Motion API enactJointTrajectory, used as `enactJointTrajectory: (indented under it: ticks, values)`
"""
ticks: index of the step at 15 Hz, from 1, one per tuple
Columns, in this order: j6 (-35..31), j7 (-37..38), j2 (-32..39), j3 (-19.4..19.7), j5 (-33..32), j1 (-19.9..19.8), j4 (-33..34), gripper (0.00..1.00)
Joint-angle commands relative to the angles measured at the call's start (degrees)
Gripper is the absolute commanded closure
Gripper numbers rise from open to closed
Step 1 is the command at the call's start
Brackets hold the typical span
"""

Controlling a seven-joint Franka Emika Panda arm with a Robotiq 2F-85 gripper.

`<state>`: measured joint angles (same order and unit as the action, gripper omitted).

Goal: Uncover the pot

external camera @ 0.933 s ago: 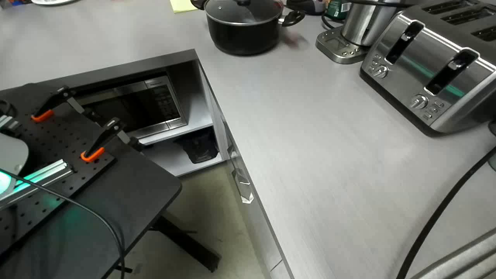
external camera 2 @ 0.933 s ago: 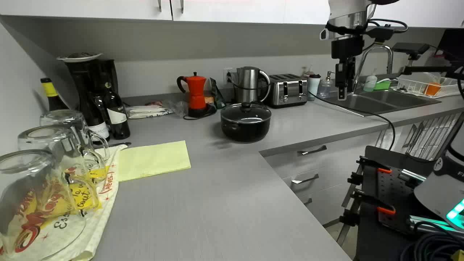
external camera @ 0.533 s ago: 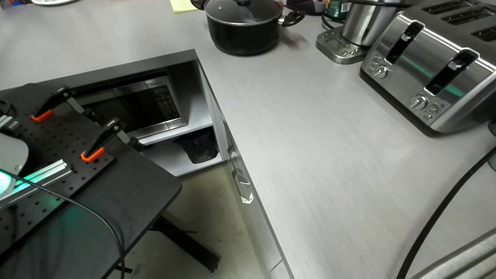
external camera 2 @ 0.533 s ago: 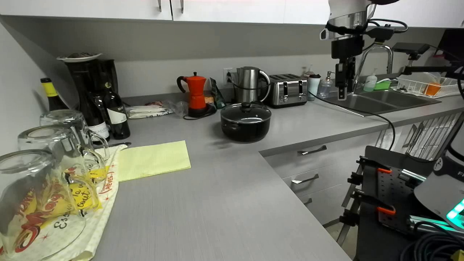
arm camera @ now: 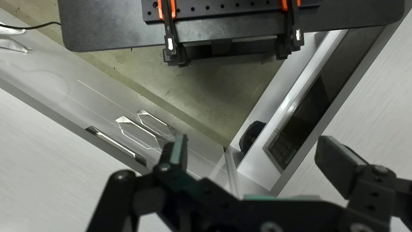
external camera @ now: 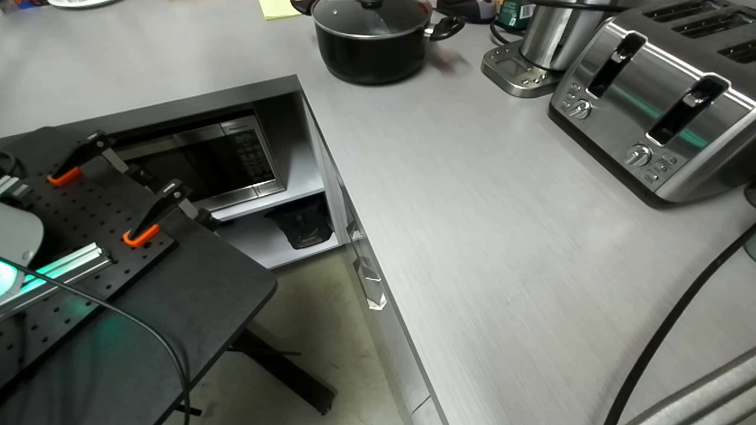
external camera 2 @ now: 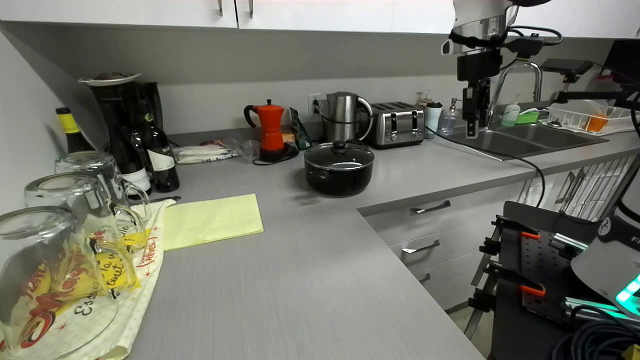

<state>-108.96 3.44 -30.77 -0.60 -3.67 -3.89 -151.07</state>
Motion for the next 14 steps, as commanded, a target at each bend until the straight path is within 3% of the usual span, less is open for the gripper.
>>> enactJointTrajectory:
  ticks: [1, 7, 14]
  values:
    - [0.09, 0.18, 0.01, 0.42, -0.20, 0.44, 0.06, 0.00]
    - [-2.52, 2.29, 9.21, 0.47, -0.28, -0.39, 5.75, 0.00]
    - [-7.63, 2.35, 24.56, 3.54, 0.45, -2.01, 18.39, 0.00]
